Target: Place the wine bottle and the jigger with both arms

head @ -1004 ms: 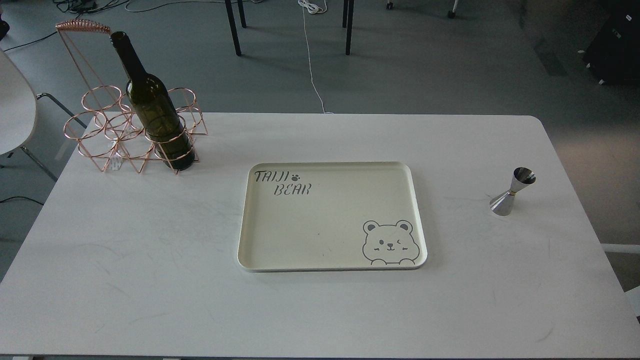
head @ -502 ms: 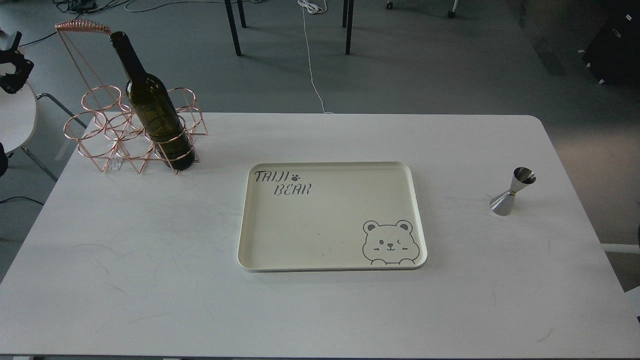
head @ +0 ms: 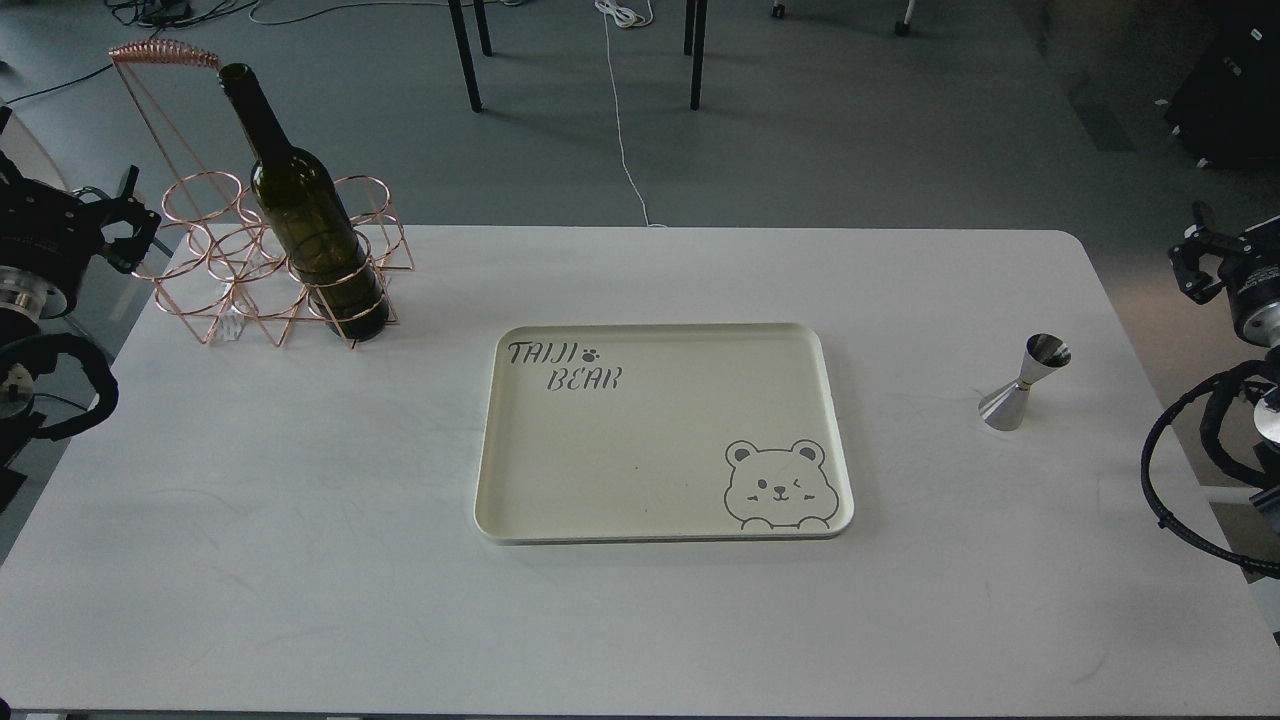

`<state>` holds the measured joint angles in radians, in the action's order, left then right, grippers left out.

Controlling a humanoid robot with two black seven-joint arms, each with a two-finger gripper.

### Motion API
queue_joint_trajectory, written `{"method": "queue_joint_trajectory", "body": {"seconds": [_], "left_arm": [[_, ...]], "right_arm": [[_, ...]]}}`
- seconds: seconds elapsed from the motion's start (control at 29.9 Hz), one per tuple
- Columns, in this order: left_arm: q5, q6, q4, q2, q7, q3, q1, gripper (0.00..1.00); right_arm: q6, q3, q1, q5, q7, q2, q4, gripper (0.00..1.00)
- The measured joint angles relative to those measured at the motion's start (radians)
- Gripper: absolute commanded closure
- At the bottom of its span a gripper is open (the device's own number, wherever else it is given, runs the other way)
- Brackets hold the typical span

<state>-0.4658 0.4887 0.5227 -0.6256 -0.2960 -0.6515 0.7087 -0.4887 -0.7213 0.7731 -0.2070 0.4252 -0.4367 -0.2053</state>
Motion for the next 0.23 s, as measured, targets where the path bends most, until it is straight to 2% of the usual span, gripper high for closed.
{"method": "queue_joint_trajectory", "body": {"seconds": [0.23], "left_arm": [[0.005,0.000,0.001,0.027,-0.006,0.000,0.006,0.01]], "right_arm": [[0.000,0.001,0.009,0.001,0.005,-0.001,-0.004,0.01]]}}
